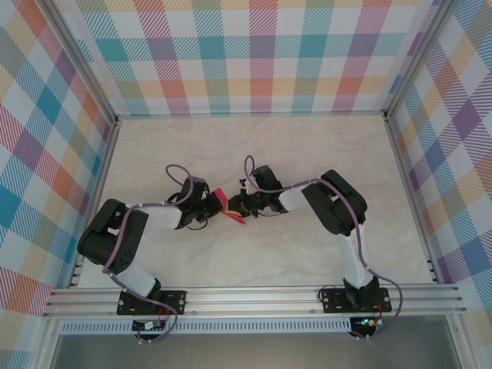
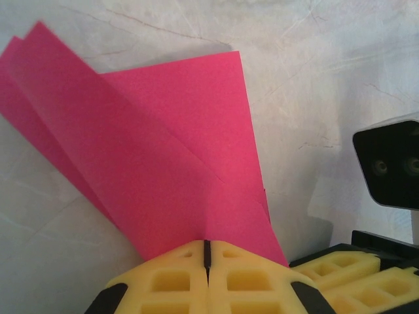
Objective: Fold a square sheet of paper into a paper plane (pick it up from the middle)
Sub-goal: Fold the wing for the fifth time at the center of the table.
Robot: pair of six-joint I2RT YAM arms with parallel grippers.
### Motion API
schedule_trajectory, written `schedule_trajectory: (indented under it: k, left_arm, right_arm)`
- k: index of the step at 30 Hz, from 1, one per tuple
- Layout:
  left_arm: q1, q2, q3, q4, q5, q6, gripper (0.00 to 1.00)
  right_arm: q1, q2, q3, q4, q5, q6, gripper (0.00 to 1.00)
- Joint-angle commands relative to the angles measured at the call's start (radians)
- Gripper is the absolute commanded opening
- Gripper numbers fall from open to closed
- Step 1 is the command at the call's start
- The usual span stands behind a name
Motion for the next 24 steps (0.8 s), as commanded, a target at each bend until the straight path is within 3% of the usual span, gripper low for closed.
schedule_trajectory:
  k: [1,11,24]
  left_arm:
    - [0.002,0.030,0.018,-0.085,-0.059,0.014,0.05]
    - [0.000,0.048,0.032,-0.102,-0.047,0.011,0.05]
    - [-0.003,0.059,0.061,-0.111,-0.020,0.017,0.05]
  right_arm:
    - [-0.024,-0.011,0.000,-0.143,0.045,-0.076,0.16]
    - [-0.024,-0.095,0.008,-0.277,0.024,-0.247,0.26]
    - [-0.018,-0.104,0.093,-0.440,0.026,-0.499,0.30]
